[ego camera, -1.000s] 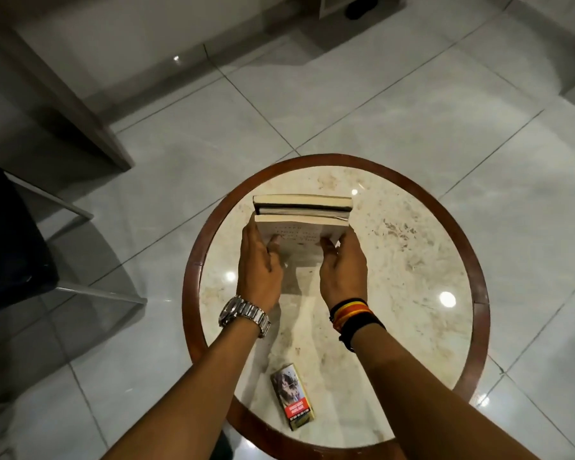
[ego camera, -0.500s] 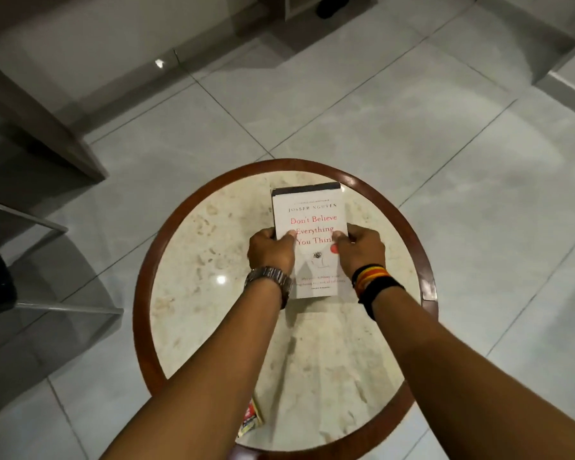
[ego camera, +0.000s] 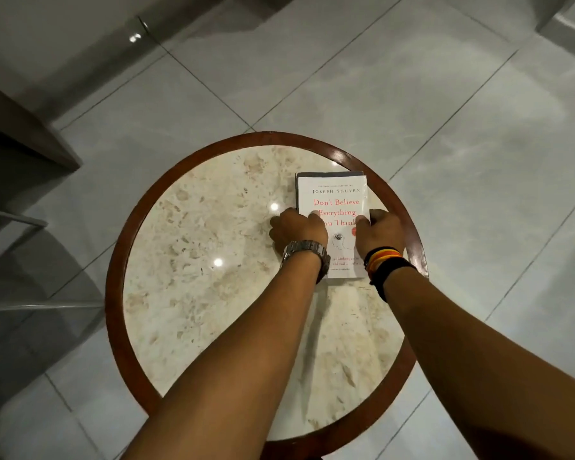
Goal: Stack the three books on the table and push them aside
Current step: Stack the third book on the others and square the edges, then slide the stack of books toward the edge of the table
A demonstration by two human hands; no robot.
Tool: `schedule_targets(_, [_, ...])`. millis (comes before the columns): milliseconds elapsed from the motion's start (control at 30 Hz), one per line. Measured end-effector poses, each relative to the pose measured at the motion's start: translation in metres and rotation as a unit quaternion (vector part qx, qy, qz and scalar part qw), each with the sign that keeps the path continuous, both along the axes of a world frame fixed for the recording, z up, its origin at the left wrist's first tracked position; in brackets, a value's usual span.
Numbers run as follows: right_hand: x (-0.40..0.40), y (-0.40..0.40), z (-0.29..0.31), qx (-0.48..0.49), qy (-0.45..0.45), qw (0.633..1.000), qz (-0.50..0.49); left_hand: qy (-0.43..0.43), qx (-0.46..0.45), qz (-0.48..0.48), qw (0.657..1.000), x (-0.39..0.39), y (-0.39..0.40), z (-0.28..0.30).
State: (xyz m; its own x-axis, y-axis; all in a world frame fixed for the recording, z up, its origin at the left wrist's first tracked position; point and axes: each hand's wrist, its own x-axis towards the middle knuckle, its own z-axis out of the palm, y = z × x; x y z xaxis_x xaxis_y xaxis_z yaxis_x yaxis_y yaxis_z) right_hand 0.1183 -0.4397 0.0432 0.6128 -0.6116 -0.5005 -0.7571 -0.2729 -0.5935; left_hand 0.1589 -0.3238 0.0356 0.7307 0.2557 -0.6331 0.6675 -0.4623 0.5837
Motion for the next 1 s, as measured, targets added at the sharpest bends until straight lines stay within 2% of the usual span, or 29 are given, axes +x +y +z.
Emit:
schedule_targets(133, [-0.008, 0.006, 0.009, 0.001, -0.034, 0.999, -0.006, -0.042, -0.032, -0.026, 0.998, -0.010, 0.019, -0.004])
schedule_targets(200, [-0.026, 0.020, 0.021, -0.036, -0.061, 0.997, 0.003, -0.079, -0.038, -0.043, 0.995, -0.023, 0.049, -0.003])
schedule_targets(267, [-0.053, 0.045, 0.036, -0.098, -0.102, 0.989, 0.042, -0.118, 0.059, -0.136, 0.982, -0.043, 0.095, -0.003])
schedule_targets(300, [-0.069, 0.060, 0.042, -0.117, -0.119, 0.983, 0.073, -0.149, 0.123, -0.191, 0.962, -0.055, 0.121, -0.005])
schedule_targets(367, [-0.102, 0.099, 0.052, -0.093, -0.126, 0.977, 0.144, -0.215, 0.227, -0.261, 0.913, -0.077, 0.180, -0.013])
schedule_targets(433, [-0.137, 0.143, 0.055, -0.058, -0.082, 0.970, 0.222, -0.225, 0.285, -0.278, 0.889, -0.095, 0.235, -0.025])
schedule_targets(500, [-0.171, 0.182, 0.051, -0.053, -0.013, 0.964, 0.260, -0.206, 0.318, -0.277, 0.883, -0.111, 0.276, -0.038])
schedule_targets(633, [-0.219, 0.245, 0.041, -0.038, 0.147, 0.959, 0.239, -0.221, 0.303, -0.282, 0.883, -0.132, 0.320, -0.057])
schedule_targets(700, [-0.226, 0.268, 0.034, -0.054, 0.184, 0.956, 0.223, -0.235, 0.290, -0.301, 0.877, -0.133, 0.329, -0.064])
schedule_targets(867, [-0.200, 0.294, 0.025, -0.071, 0.194, 0.961, 0.183, -0.249, 0.282, -0.325, 0.868, -0.135, 0.341, -0.072])
schedule_targets(1000, [-0.137, 0.314, 0.024, -0.094, 0.121, 0.976, 0.158, -0.261, 0.279, -0.332, 0.863, -0.135, 0.352, -0.078])
